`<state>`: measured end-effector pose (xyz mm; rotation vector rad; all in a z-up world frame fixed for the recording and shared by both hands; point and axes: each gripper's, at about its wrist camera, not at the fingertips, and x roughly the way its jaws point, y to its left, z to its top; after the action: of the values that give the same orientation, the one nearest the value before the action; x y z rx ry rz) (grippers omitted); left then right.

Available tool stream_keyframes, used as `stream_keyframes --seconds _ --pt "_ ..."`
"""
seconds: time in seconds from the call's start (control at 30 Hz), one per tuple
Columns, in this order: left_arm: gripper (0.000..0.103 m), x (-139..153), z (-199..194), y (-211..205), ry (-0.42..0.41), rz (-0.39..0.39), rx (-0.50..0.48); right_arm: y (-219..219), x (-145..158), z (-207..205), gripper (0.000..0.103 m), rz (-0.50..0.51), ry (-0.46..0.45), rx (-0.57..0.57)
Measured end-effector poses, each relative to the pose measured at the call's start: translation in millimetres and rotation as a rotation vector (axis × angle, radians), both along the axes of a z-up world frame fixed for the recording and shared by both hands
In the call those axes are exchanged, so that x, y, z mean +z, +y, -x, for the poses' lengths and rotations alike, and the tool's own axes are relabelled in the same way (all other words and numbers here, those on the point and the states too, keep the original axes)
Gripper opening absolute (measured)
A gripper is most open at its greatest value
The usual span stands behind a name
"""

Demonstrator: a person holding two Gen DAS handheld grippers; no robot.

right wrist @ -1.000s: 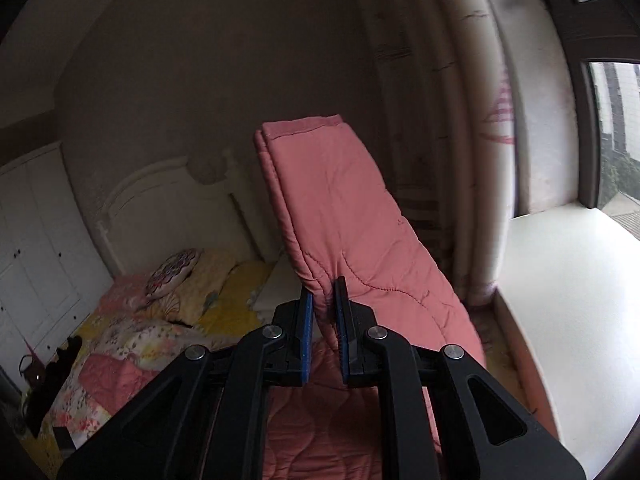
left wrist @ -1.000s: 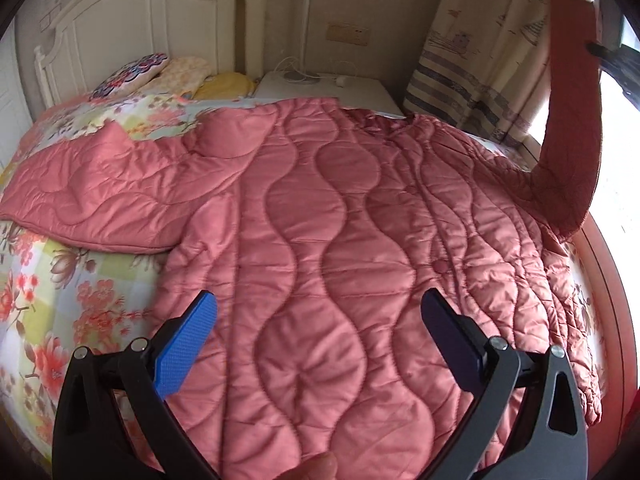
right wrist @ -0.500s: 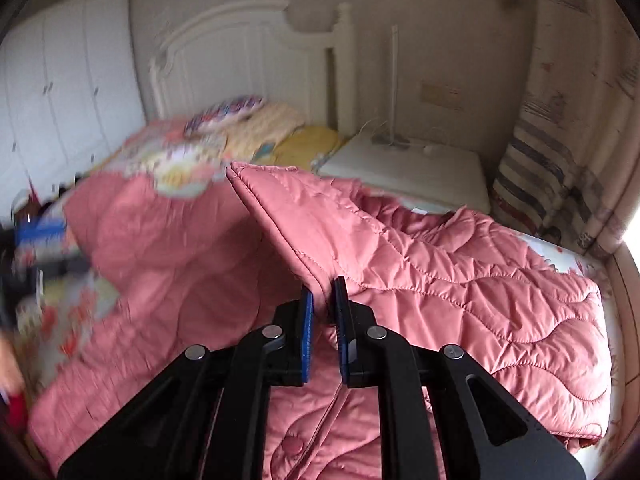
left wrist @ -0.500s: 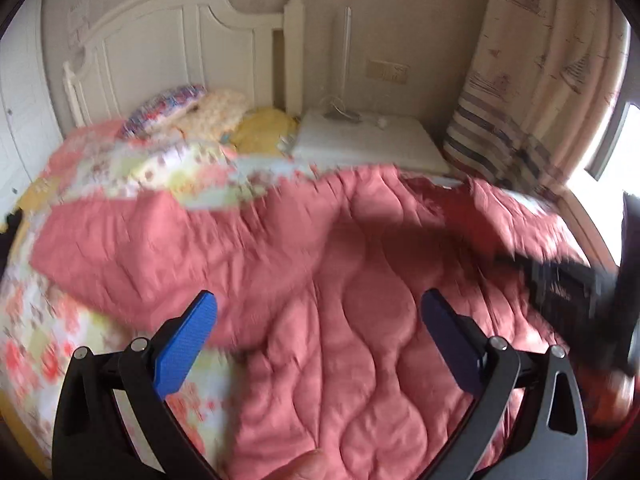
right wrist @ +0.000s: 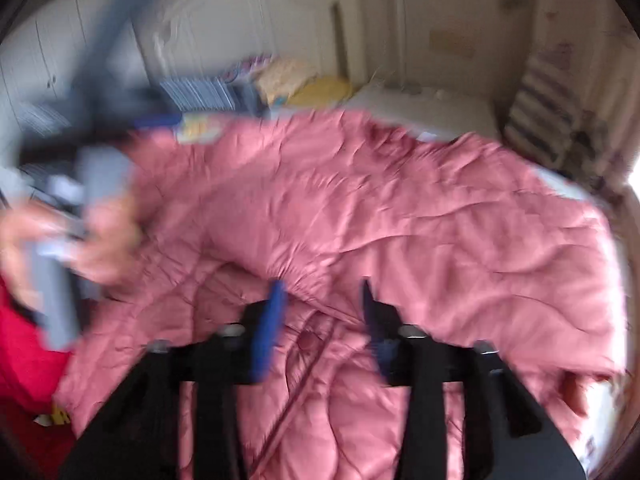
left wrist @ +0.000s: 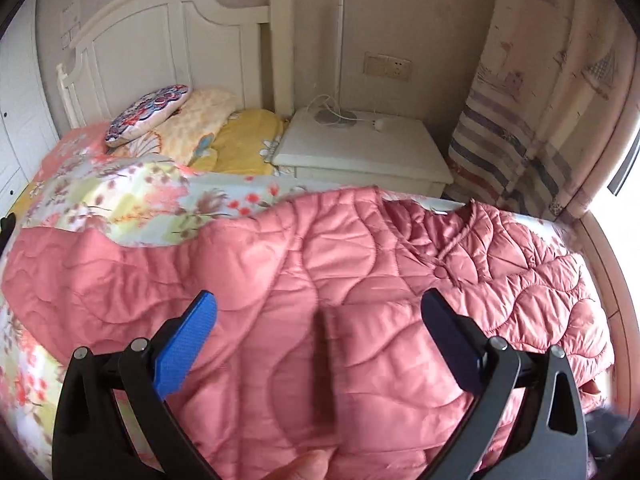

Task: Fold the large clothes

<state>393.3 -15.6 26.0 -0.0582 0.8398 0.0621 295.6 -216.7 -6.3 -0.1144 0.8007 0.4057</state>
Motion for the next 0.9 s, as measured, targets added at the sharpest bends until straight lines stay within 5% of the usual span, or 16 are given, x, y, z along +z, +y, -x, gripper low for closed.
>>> stream_keyframes --seconds 0.03,0.23,0.43,0.57,0.6,0.73,0.8,0.9 --pt "0.101 -8 -4 -8 0.029 0.0 -0.028 -6 8 5 0.08 -0.005 -0.014 -0.008" --pt "0.101 -33 6 -26 0.06 -0.072 -0.049 -71 52 2 0.075 -0.031 -0.11 -0.179" --pt "0.101 -63 1 -37 0.126 -0.129 -0.054 -152 25 -72 0.073 -0.255 0.13 -0.235" --pt "0.101 -78 -1 -42 0.149 -0.168 -0.056 -193 -46 -108 0.062 -0.196 0.345 -0.37" --pt "0.101 -83 -3 -41 0.162 -0.158 -0.057 -195 -44 -104 0.062 -0.2 0.283 -0.356" --pt "0.101 -86 -3 -37 0.163 -0.136 -0.047 -193 -26 -99 0.06 -0.148 0.278 -0.398" --pt "0.101 -86 -4 -36 0.167 -0.131 -0.043 -188 -7 -86 0.069 -0.123 0.185 -0.385" --pt "0.101 -87 -4 -36 0.173 -0.119 -0.04 -194 -29 -93 0.075 -0.043 0.24 -0.444"
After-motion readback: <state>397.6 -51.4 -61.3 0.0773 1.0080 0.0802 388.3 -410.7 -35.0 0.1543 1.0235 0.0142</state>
